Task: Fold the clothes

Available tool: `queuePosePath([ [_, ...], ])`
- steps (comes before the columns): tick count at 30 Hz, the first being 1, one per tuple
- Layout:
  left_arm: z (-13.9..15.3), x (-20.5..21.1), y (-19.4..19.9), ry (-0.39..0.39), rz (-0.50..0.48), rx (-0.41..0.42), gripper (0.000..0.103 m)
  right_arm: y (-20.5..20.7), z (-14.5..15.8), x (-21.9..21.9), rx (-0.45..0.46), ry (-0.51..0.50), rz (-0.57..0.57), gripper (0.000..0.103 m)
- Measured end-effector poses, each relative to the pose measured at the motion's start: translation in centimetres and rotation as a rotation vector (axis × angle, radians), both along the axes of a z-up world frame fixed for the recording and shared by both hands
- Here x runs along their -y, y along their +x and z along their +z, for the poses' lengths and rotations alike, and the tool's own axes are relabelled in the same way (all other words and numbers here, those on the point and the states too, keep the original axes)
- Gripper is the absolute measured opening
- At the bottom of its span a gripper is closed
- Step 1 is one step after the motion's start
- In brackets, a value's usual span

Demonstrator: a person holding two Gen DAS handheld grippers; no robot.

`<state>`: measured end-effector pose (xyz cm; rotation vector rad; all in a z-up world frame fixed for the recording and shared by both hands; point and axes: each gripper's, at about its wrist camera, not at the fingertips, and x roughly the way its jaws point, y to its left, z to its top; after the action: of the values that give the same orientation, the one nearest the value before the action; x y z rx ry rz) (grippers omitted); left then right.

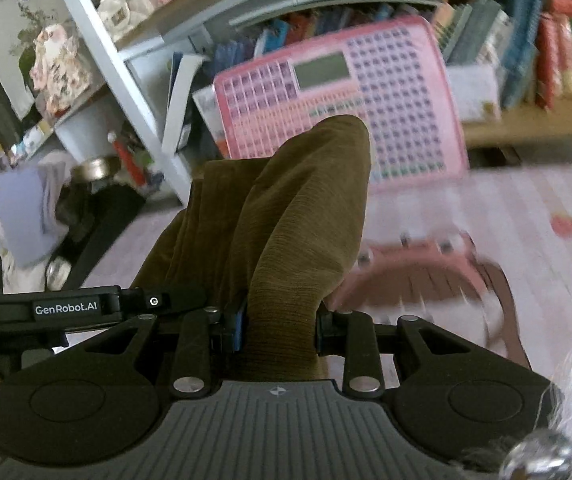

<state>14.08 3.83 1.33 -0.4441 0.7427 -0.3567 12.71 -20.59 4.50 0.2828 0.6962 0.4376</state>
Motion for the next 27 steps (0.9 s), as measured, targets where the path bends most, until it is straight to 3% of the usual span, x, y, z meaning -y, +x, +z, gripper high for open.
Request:
queuePosePath([
  [7,-1.3,-1.2,4.4,-0.005,0.002,-0.007,0.029,5.5,-1.2,-1.3,0.007,-0.002,0.006,0.028],
  [16,-5.1,-1.9,6.3,0.009,0.008,-0.065,0.036,8.1,-5.5,-1.1,-0.111,0.018,-0.013,0.031],
  [22,-5.5,-2.0,6.1,0.04,0.041,-0.05,0.051,8.0,-6.3,-0.9,-0.114,-0.011,-0.051,0.047],
  [27,-3.8,-2.4,5.0,0.094,0.101,0.001,0.052,6.8,-4.4,-0.8,-0.047,-0.094,-0.078,0.062],
])
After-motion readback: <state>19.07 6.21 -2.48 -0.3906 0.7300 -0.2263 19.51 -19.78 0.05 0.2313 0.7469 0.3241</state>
